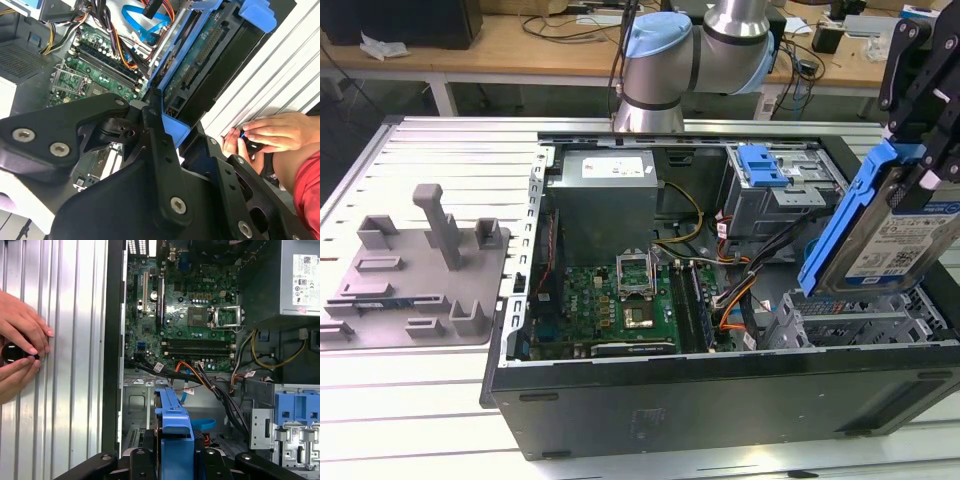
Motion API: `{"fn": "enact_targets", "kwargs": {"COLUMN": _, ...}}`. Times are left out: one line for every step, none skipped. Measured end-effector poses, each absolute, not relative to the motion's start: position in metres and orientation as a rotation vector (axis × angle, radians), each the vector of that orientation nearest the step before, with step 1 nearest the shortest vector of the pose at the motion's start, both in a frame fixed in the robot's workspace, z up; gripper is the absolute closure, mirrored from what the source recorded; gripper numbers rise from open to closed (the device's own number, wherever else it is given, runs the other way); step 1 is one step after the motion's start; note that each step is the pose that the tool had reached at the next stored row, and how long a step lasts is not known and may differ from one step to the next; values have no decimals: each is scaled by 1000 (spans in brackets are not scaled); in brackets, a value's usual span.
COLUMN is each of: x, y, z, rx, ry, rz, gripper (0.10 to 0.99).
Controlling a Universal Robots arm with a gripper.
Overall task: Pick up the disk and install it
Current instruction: 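Insert the disk into the insertion slot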
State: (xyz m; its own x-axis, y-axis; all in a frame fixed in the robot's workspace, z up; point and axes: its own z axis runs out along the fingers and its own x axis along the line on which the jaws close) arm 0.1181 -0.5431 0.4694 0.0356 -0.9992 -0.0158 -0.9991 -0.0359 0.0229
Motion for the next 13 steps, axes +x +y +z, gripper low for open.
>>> {"fn": "enact_targets", "kwargs": {"x": 118, "y": -543, "z": 469, "rx": 2257, "ry": -2177, "rz": -43, "gripper": 718}}
{"fn": "enact_targets", "kwargs": {"x": 118, "y": -543, "z": 469, "rx": 2257, "ry": -2177, "rz": -43, "gripper": 718}}
{"fn": "enact_targets", "kwargs": {"x": 118, "y": -543, "z": 468, "rx": 2257, "ry": -2177, "rz": -43, "gripper": 718}}
{"fn": "enact_targets", "kwargs": {"x": 118, "y": -543, "z": 468, "rx": 2257, "ry": -2177, "rz": -43, "gripper": 718}}
{"fn": "enact_targets", "kwargs": {"x": 118, "y": -544, "z": 468, "rx": 2257, "ry": -2177, "rz": -43, "gripper": 718}}
{"fn": "enact_targets", "kwargs": {"x": 118, "y": -544, "z": 467, "rx": 2257, "ry": -2177, "rz": -43, "gripper": 718}}
{"fn": "enact_targets", "kwargs": {"x": 118, "y": -544, "z": 467, "rx": 2257, "ry": -2177, "rz": -43, "gripper": 718}}
{"fn": "enact_targets", "kwargs": {"x": 118, "y": -544, "z": 466, "rx": 2257, "ry": -2177, "rz": -43, "gripper": 718}}
{"fn": "enact_targets", "kwargs": {"x": 118, "y": -544, "z": 466, "rx": 2257, "ry": -2177, "rz": -43, "gripper": 718}}
{"fn": "enact_targets", "kwargs": {"x": 118, "y": -544, "z": 466, "rx": 2257, "ry": -2177, "rz": -43, "gripper": 718}}
{"fn": "enact_targets", "kwargs": {"x": 118, "y": -544, "z": 465, "rx": 2257, "ry": -2177, "rz": -43, "gripper": 718}}
{"fn": "enact_targets", "kwargs": {"x": 118, "y": -544, "z": 465, "rx": 2257, "ry": -2177, "rz": -43, "gripper": 718}}
{"fn": "enact_targets", "kwargs": {"x": 118, "y": -544, "z": 465, "rx": 2257, "ry": -2177, "rz": -43, "gripper": 718}}
